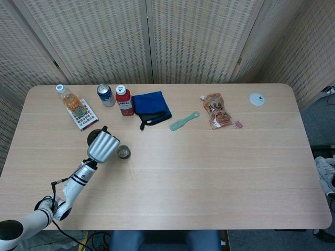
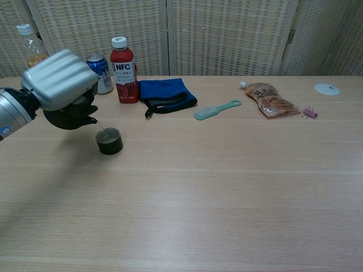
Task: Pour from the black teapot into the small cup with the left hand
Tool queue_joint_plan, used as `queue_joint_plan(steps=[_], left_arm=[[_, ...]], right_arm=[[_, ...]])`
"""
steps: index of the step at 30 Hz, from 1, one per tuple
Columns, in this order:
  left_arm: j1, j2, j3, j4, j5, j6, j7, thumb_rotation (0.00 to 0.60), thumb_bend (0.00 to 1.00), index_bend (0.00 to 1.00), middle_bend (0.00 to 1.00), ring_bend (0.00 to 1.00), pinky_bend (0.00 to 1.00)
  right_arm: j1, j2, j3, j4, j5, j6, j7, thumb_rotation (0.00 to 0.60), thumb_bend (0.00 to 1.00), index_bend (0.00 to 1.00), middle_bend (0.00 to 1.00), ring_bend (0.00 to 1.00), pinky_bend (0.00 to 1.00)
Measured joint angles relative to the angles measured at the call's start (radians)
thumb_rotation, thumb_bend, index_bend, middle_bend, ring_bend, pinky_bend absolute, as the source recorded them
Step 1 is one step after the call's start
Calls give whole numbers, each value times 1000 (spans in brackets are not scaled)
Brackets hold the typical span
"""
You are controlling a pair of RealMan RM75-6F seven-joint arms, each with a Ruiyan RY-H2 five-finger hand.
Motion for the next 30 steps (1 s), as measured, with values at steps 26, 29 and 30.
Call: queue_joint_plan(steps=[26, 29, 30], left_arm=[[17, 16, -89, -146, -112, -23, -188, 417, 328, 1000, 1000, 1000, 593], [22, 23, -104, -167, -123, -13, -248, 404, 328, 1000, 1000, 1000, 593], [25, 26, -110, -177, -127, -8, -276, 401, 328, 1000, 1000, 1000, 593]], right_arm=[[4, -1, 3, -8, 2, -5, -12, 600, 202, 351, 281, 235, 191], [6, -1, 3, -9, 1, -5, -14, 600, 203, 352, 281, 235, 192], [6, -1, 3, -10, 1, -6, -15, 600, 202, 352, 281, 235, 191]])
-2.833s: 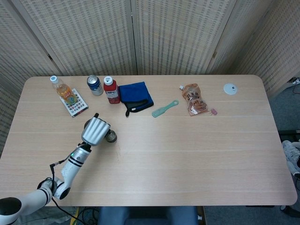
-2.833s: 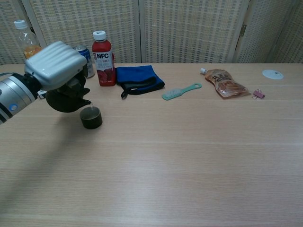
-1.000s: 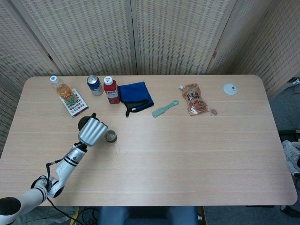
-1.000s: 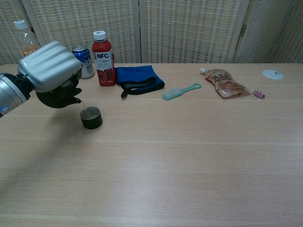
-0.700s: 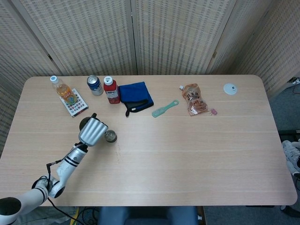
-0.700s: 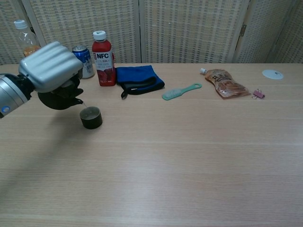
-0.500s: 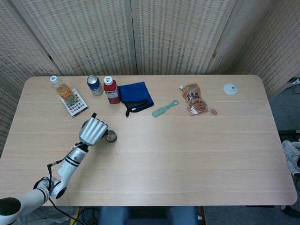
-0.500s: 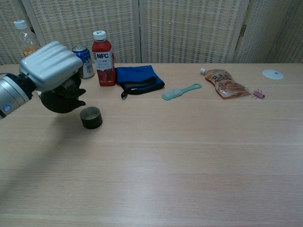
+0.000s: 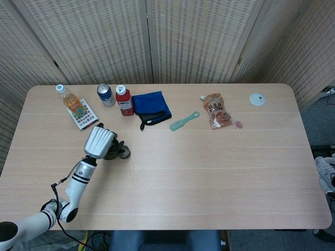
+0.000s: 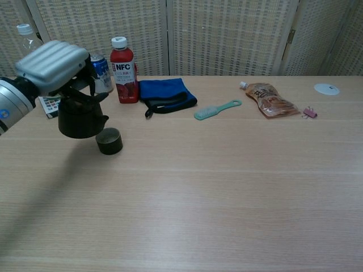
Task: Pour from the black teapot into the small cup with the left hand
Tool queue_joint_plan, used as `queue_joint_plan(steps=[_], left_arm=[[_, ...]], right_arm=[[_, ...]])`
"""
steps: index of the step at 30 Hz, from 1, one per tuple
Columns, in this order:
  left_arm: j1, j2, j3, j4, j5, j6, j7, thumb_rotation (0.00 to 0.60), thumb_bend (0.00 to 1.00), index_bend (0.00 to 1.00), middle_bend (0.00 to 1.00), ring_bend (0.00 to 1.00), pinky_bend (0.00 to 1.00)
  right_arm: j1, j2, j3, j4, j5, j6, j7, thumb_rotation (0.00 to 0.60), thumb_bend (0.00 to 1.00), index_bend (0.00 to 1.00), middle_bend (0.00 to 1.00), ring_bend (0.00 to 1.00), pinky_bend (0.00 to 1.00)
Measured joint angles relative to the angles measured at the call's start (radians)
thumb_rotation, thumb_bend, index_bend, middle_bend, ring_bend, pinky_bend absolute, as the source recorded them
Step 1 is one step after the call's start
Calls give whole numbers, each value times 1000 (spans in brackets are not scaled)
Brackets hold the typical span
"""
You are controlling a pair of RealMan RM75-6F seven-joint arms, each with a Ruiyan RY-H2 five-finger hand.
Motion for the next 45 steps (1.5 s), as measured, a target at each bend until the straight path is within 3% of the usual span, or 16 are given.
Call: queue_joint_plan(steps=[7, 10, 20, 27, 45], left_arm=[[29, 31, -27, -69, -31, 17, -176, 350, 327, 1000, 1000, 1000, 595], [47, 49, -30, -89, -41, 22, -231, 294, 326, 1000, 1000, 1000, 595], [100, 93, -19, -101, -65, 22, -294, 107, 180, 1000, 1000, 1000, 595], [125, 108, 1, -85, -73, 2, -318, 3, 141, 1000, 1000, 986, 595], [154, 83, 61, 5, -51, -36, -278, 0, 138, 1000, 1000, 942, 548]], right_arm=[[3, -1, 0, -2, -3, -2, -2, 600, 202, 351, 281, 235, 188], [4, -1, 0, -2, -3, -3, -4, 600, 202, 352, 281, 235, 179], [9, -4, -1, -3, -4, -9, -9, 600, 203, 352, 281, 235, 179], [13, -5, -2, -8, -7, -12, -17, 600, 203, 351, 281, 235, 179], [10, -7, -6, -8, -6, -12, -20, 600, 202, 352, 281, 235, 179]])
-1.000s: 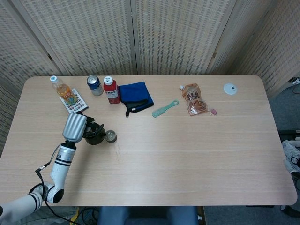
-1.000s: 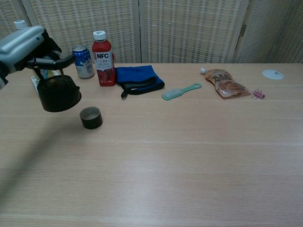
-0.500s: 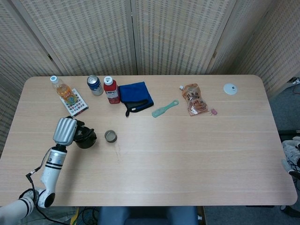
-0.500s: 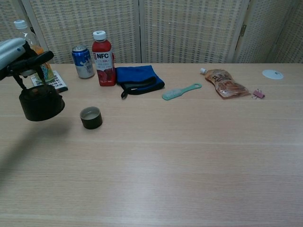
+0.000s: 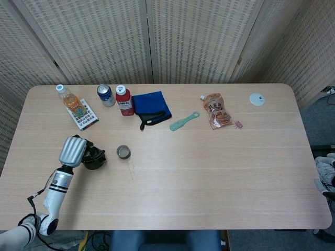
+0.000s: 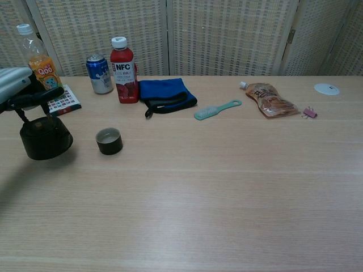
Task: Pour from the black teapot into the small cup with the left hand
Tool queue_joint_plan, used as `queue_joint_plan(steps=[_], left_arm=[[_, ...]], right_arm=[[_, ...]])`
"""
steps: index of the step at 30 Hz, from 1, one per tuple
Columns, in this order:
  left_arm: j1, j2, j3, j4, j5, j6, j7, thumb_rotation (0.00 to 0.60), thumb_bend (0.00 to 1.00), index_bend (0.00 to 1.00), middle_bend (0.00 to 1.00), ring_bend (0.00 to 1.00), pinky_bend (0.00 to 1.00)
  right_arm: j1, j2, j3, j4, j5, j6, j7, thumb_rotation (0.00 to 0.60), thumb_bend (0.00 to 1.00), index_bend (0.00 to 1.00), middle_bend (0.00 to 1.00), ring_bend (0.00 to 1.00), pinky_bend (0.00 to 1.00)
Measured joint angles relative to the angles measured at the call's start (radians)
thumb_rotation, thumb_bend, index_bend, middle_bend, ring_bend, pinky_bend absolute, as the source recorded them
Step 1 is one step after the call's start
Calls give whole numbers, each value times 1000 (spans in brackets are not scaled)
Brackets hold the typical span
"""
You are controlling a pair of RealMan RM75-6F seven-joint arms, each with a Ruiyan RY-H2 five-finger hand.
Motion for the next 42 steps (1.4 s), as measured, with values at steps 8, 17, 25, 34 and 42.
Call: queue_joint_plan(steps=[8, 17, 25, 34, 42], left_arm=[[10, -28, 18, 60, 14, -8, -10, 0, 138, 1000, 1000, 928, 531], [20, -44, 27, 86, 21, -17, -21, 0, 138, 1000, 1000, 927, 427], [24, -45, 30, 87, 28, -19, -21, 0, 138, 1000, 1000, 928, 292], [30, -50, 35, 97, 31, -26, -20, 0, 138, 989, 1000, 898, 292], [34, -46, 38, 83, 23, -48, 0, 0, 138, 842, 894, 742, 292]], right_arm=[[1, 0, 0, -3, 0, 0, -3, 600, 203, 352, 281, 235, 172], [2, 1, -1, -7, -1, -1, -9, 600, 203, 352, 281, 235, 141], [4, 1, -1, -9, -2, -3, -11, 600, 202, 352, 281, 235, 137], [7, -2, -1, -6, 0, -9, -12, 600, 202, 351, 281, 235, 137], [5, -2, -2, -4, 0, -6, -9, 600, 202, 352, 281, 235, 137]])
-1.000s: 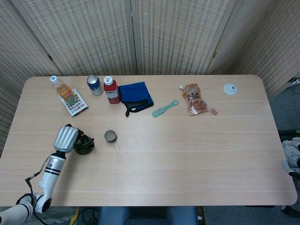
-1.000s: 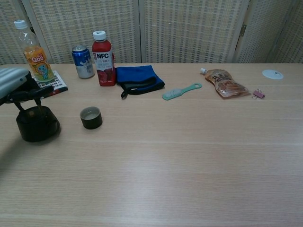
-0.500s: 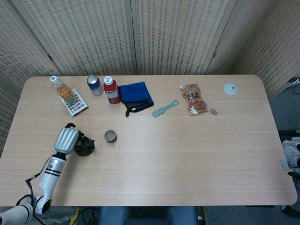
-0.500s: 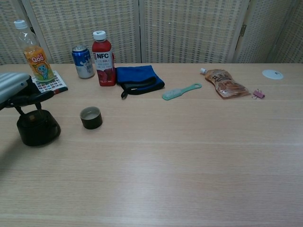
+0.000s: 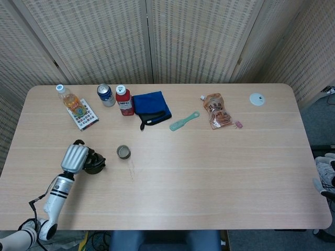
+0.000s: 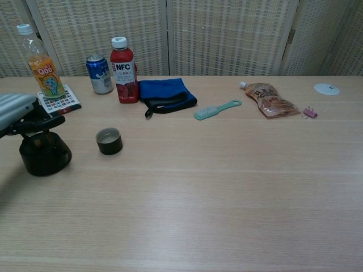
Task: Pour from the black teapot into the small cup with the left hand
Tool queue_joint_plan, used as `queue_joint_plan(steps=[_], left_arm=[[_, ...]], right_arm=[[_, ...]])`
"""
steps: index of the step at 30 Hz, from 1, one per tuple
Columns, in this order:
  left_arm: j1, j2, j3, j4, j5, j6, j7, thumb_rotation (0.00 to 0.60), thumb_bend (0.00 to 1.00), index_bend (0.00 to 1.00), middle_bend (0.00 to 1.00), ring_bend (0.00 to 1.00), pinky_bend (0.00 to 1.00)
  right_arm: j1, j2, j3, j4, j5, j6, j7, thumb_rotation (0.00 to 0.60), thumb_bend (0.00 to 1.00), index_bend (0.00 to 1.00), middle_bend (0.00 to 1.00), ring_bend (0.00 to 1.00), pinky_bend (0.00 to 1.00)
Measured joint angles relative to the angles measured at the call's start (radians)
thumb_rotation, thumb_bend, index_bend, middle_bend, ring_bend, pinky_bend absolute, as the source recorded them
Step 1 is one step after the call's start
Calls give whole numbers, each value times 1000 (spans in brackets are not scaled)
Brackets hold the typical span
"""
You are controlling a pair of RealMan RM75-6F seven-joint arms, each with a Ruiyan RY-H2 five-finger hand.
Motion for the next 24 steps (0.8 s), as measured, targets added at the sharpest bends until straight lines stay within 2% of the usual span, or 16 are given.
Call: queue_joint_plan(steps=[6, 9, 12, 16, 19, 24], left_arm=[[4, 14, -2, -28, -3, -2, 13, 0, 138, 707, 752, 598, 272], [8, 23, -4, -47, -7, -1, 14, 0, 138, 634, 636, 495, 229], [14, 36, -7, -77, -14, -2, 16, 0, 139, 523, 453, 318, 158], [19, 55, -14, -120, -23, -2, 19, 0, 138, 389, 267, 165, 108], [22, 69, -23, -155, -29, 1, 18, 0, 139, 327, 192, 121, 87], [30, 99, -40, -225, -37, 20, 11, 0, 138, 307, 178, 120, 80]], right_arm=[[-1, 0, 0, 1, -1, 2, 2, 600, 203, 352, 281, 235, 137], [-1, -2, 0, 3, -1, 4, 3, 600, 203, 352, 281, 235, 137], [-1, -2, 1, 4, -1, 5, 4, 600, 203, 352, 281, 235, 137], [-2, -1, 1, 5, -2, 7, 7, 600, 203, 351, 281, 235, 137], [-3, -1, 2, 5, -1, 8, 8, 600, 203, 351, 281, 235, 137], [-3, 1, 2, 6, 0, 7, 9, 600, 203, 351, 281, 235, 137]])
